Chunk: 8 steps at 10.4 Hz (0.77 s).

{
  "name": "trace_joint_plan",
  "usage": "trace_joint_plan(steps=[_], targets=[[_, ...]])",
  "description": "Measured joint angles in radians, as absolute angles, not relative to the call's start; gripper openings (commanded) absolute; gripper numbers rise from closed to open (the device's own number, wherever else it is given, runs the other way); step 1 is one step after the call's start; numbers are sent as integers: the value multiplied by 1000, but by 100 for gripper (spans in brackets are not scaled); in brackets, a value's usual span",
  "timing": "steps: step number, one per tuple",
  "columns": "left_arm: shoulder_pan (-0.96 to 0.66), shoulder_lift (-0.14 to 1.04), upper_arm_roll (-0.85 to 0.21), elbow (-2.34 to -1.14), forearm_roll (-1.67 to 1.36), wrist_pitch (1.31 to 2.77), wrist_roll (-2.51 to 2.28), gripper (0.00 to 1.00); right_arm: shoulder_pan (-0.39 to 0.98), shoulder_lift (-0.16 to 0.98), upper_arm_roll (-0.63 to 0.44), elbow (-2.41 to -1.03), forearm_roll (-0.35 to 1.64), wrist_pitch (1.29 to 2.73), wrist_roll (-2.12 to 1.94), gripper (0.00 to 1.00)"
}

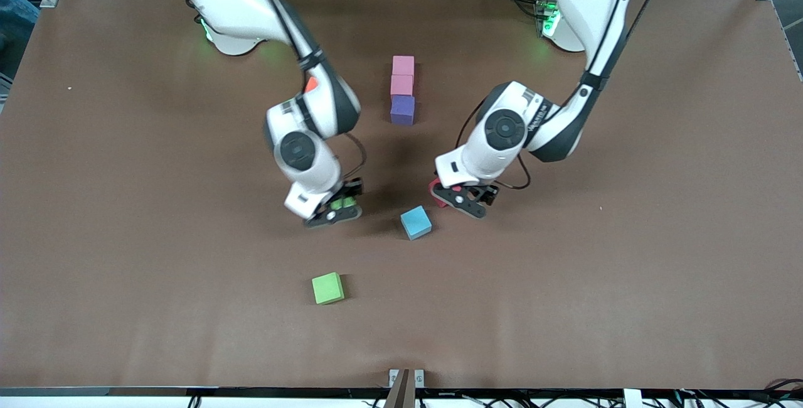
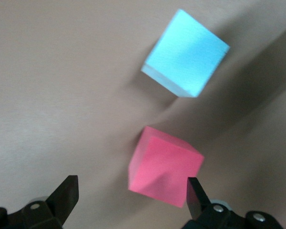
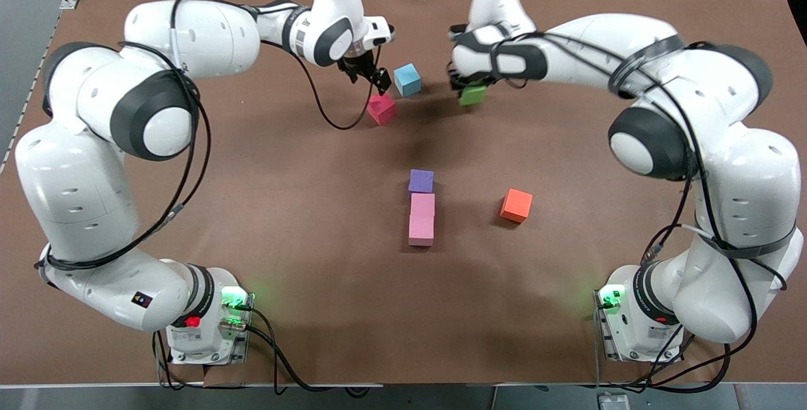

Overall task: Arrange blocks into number 1
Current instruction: 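Grasp the red cube with the left gripper while the right gripper carries green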

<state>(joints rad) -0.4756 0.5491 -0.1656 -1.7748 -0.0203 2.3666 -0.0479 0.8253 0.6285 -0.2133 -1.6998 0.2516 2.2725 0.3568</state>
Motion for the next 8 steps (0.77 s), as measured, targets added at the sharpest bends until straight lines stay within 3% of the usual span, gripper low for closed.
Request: trace_joint_plan(steps=[4, 8], targets=[[-496, 565, -164, -1782, -20, 2366, 19, 100, 1045, 625, -215, -1776, 252, 2312, 638, 0], [-503, 602, -163, -1783, -20, 2403, 51, 100, 1112, 551, -215, -1930, 252, 2440, 721, 0]])
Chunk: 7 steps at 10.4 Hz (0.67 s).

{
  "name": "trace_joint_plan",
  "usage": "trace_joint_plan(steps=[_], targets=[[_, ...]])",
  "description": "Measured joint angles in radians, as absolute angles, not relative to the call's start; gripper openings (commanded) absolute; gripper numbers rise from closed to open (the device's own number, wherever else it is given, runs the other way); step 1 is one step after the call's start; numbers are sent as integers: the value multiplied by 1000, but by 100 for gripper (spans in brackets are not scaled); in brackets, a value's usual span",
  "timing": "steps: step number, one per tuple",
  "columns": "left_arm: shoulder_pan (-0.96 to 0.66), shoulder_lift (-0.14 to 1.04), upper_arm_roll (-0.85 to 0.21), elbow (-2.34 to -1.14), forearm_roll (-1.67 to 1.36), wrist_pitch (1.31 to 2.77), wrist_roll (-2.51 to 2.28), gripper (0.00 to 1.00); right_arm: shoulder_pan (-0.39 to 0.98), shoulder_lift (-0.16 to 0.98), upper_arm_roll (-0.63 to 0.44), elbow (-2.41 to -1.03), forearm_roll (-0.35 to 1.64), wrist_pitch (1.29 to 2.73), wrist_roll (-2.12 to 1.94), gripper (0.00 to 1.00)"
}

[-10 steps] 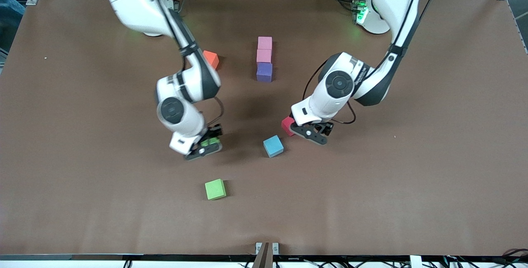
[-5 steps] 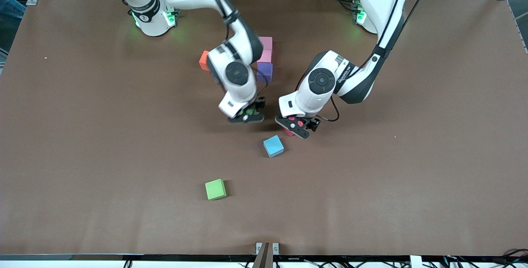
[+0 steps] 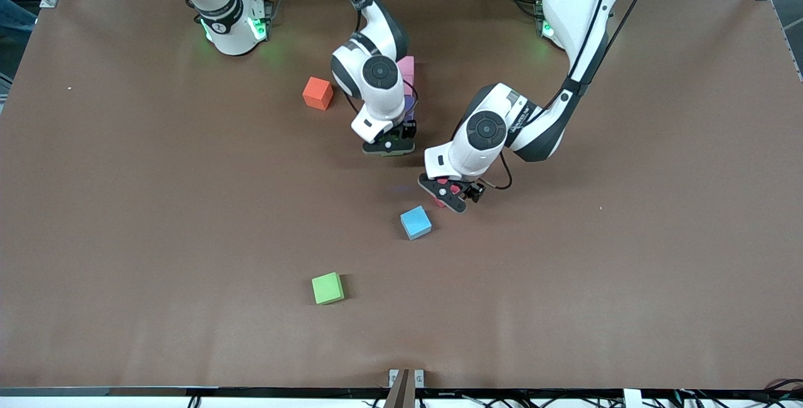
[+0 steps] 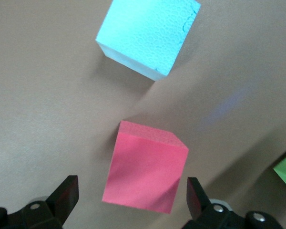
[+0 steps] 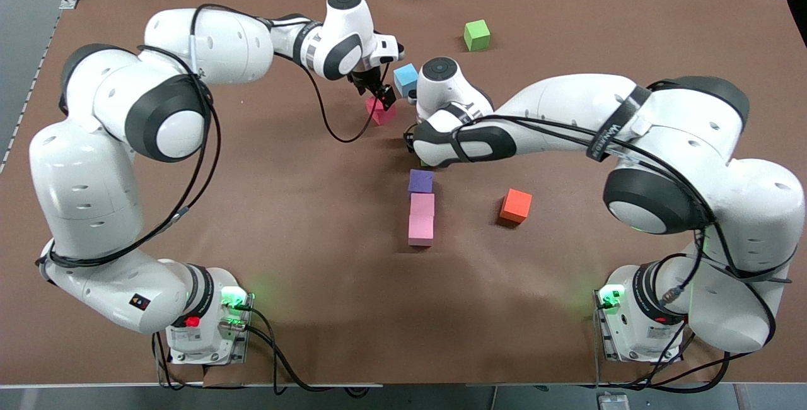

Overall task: Arrange blocks into number 1
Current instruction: 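Grasp the red cube with the left gripper while the right gripper carries green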

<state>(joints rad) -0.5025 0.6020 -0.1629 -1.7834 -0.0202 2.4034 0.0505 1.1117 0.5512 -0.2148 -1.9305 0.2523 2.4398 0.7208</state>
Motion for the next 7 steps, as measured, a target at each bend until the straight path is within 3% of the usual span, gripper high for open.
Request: trace_joint_plan(steps=[5, 6, 7], targets=[[-510, 630, -162, -1783, -20, 2435, 51, 98, 1135, 541, -214, -1941, 253, 2485, 805, 0], [-510, 637, -162, -1783, -20, 2443, 51, 70, 1135, 542, -214, -1947, 253, 2489, 813, 0], [-510, 641, -162, -1783, -20, 2450, 51, 49, 1135, 542, -214, -1952, 253, 2492, 817, 0]])
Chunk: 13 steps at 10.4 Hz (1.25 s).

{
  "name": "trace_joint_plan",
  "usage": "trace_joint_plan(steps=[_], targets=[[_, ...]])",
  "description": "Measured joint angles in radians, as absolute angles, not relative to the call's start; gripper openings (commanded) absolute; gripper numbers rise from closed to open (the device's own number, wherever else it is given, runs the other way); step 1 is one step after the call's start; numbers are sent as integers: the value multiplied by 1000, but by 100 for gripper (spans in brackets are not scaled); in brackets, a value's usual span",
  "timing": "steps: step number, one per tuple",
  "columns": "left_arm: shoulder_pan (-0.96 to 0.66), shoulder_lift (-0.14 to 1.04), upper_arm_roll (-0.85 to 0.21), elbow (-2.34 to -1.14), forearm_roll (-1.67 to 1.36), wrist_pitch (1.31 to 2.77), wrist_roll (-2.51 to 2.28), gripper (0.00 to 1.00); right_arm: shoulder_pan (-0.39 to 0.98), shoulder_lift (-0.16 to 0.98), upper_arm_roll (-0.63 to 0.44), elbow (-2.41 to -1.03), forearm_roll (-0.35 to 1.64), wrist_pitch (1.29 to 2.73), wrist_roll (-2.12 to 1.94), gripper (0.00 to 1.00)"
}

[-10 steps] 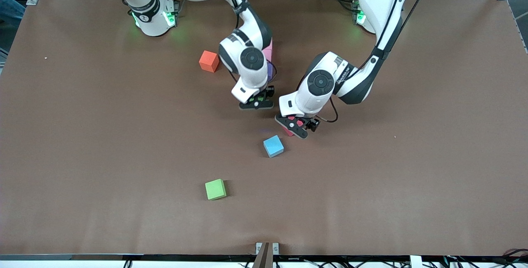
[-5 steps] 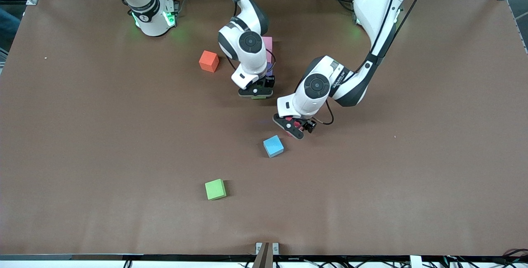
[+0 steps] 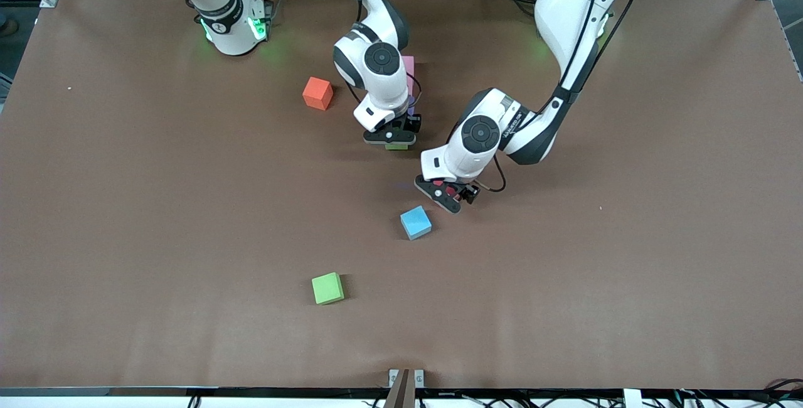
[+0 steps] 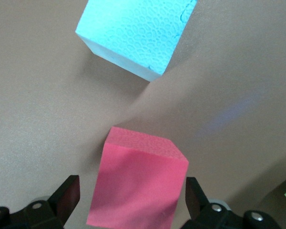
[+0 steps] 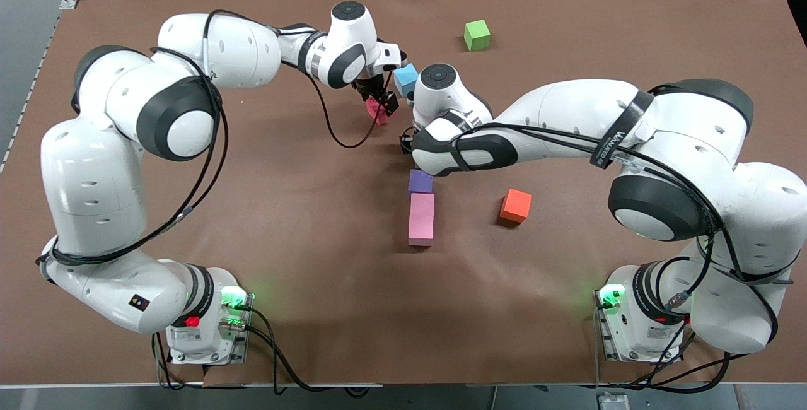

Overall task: Arrange blocks into number 1
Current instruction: 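Grasp the red cube with the left gripper while the right gripper carries green, then place the green cube below the purple cube while the left gripper lifts red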

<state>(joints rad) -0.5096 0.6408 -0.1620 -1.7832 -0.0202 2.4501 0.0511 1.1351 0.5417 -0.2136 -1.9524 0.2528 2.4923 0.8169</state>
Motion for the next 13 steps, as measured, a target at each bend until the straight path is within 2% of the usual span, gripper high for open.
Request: trace_joint_plan(steps=[1, 2, 7, 8, 9, 13], targets=[[-510, 643, -162, -1783, -20, 2452, 51, 17, 1135, 542, -213, -1956, 253, 2494, 821, 0], [-510, 644, -162, -1783, -20, 2452, 51, 0, 1137, 542, -210, -1957, 253, 2496, 827, 0], [-505, 624, -139, -1772, -20, 2455, 51, 0, 1165, 543, -205, -1960, 253, 2501, 869, 0], [-501, 616, -131, -1772, -20, 2450, 51, 0, 1167, 546, -205, -1960, 253, 2508, 877, 33], [-498, 607, -120, -1772, -20, 2448, 51, 0, 1170, 549, -205, -1961, 253, 2513, 893, 99], [-492, 575, -94, -1771, -20, 2420, 52, 0, 1186, 553, -204, -1961, 254, 2520, 1003, 100]])
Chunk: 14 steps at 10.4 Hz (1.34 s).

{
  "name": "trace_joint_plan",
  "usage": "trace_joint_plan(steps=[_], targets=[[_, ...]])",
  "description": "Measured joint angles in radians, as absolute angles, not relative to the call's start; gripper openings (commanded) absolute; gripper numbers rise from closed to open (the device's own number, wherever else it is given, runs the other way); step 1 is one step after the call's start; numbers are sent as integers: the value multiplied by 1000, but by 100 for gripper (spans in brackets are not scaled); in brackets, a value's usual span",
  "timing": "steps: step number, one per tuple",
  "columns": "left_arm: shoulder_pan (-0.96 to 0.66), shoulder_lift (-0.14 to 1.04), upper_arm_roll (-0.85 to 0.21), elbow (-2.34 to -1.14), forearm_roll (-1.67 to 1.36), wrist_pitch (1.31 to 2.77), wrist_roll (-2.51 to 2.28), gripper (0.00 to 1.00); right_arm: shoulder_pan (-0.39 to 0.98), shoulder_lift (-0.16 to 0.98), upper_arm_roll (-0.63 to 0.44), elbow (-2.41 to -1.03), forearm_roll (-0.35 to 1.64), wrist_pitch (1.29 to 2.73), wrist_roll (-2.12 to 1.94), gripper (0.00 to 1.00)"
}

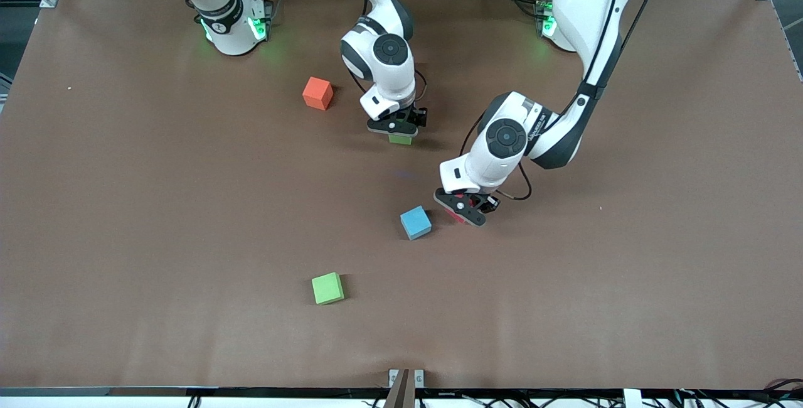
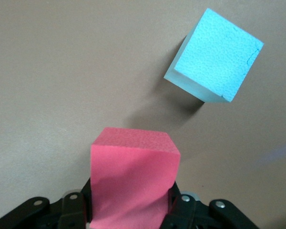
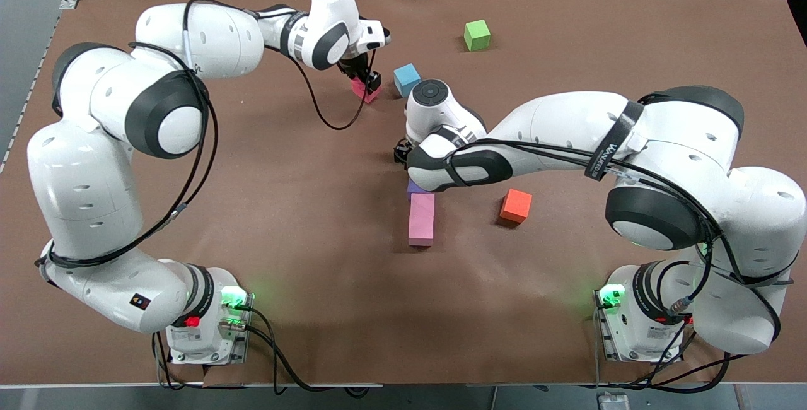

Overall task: Arrange blocks into number 1
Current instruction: 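Place the green cube below the purple cube while the left gripper lifts red, then place the red cube below the green cube while the right gripper withdraws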

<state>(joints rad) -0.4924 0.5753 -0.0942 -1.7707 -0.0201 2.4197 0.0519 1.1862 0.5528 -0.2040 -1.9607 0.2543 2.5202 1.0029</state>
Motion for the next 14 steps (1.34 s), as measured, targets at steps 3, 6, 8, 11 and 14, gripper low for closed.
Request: trace_joint_plan(steps=[3, 6, 8, 11, 14], targets=[[-494, 534, -95, -1766, -62, 2388, -39, 0, 1187, 536, -211, -1955, 254, 2520, 1004, 100], [-497, 514, -101, -1759, -127, 2367, -168, 0, 1139, 466, -264, -1949, 254, 2459, 919, 100], [-500, 513, -114, -1754, -156, 2357, -281, 0, 1022, 416, -283, -1947, 254, 2404, 766, 100], [-531, 523, -179, -1755, -157, 2353, -531, 0, 794, 369, -299, -1945, 253, 2296, 491, 100], [-594, 540, -208, -1755, -157, 2354, -729, 0, 525, 348, -316, -1925, 252, 2214, 169, 100]])
